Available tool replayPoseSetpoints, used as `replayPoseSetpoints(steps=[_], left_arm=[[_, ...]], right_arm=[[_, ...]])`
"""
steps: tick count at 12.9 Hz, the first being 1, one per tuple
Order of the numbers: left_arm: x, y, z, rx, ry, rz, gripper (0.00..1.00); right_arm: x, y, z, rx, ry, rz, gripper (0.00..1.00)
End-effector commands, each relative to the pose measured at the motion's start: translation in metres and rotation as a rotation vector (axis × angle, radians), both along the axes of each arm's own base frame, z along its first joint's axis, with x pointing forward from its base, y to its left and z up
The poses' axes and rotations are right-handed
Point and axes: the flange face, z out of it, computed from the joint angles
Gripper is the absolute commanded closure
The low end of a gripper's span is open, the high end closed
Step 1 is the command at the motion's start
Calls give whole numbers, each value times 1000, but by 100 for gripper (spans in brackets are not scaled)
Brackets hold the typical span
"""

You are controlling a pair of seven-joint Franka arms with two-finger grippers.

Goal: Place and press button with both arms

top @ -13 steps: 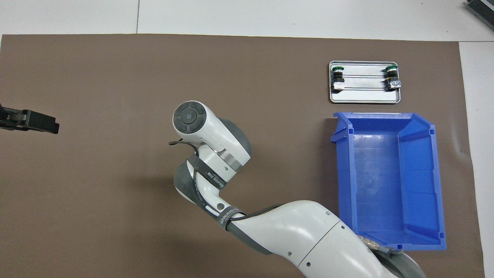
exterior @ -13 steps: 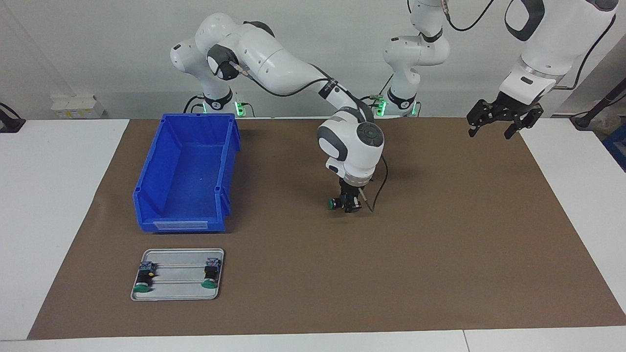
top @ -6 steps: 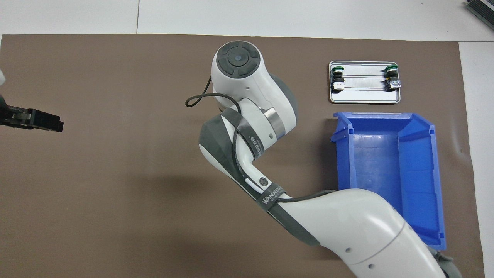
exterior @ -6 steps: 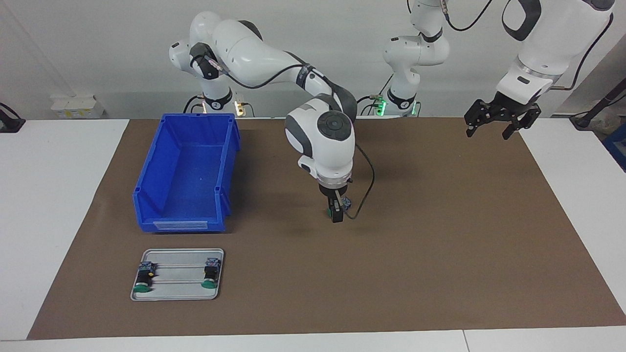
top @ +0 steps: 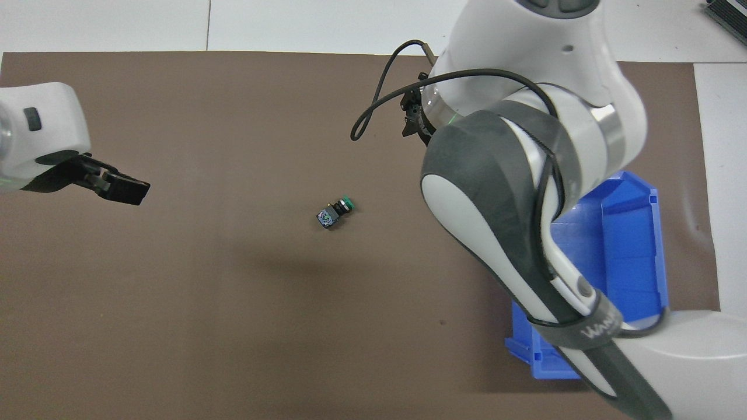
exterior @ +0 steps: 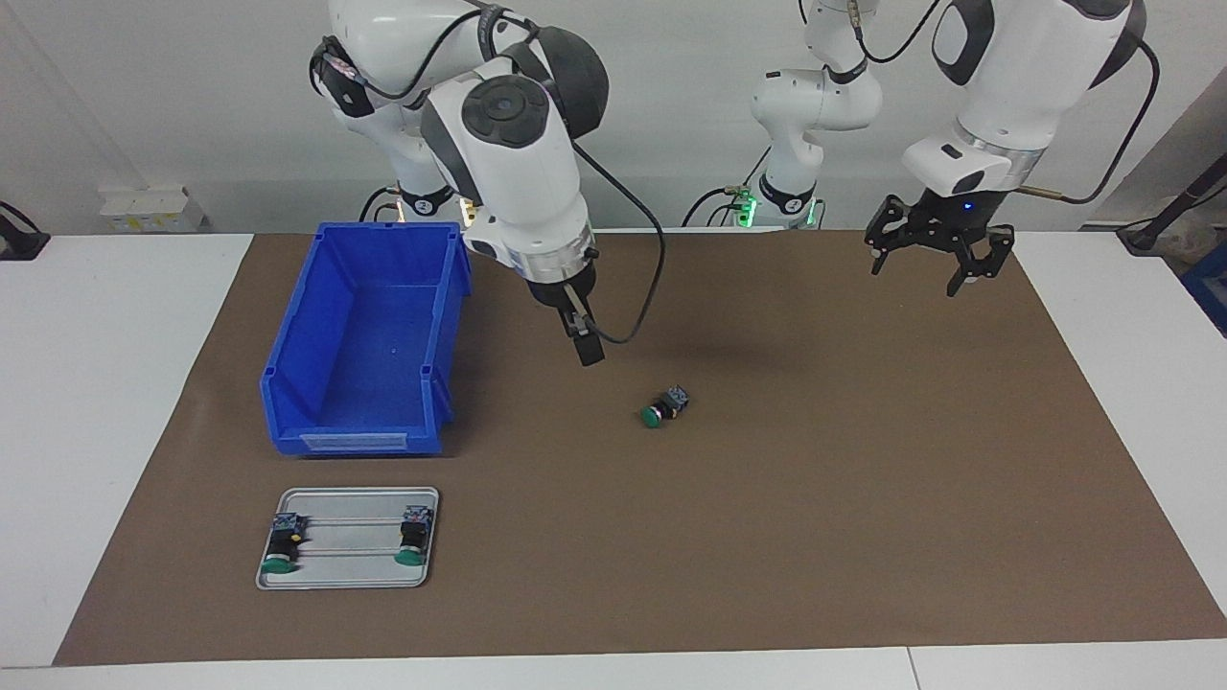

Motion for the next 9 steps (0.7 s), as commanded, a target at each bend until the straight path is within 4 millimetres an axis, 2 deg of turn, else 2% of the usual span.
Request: replayPoseSetpoints(steps=[1,3,5,6,7,8,9], left_arm=[[-1,-42,-24,15,-27,-146,2],[8,-75,-49,13,-30,-200,8],[19,-115,-85,7,-48,-252,11],[25,-128,-103,6,-59,-265,11],[22,-143,-117,2,-73,-290,12],[20,-148,-133,-6,-101,-297,12],[17,-164,-148,-12,-117,-317,11]], right_arm=[[-18,-40,36,6,9,188,8],[-33,-61,61,8,-15,412,8],[-38,-80,69,3,-39,605,8],[-38,-96,66,0,-35,688,8],[-37,-117,60,3,-26,781,8],[-36,-139,53,9,-18,869,8],[-35,-158,45,7,-16,920,8]])
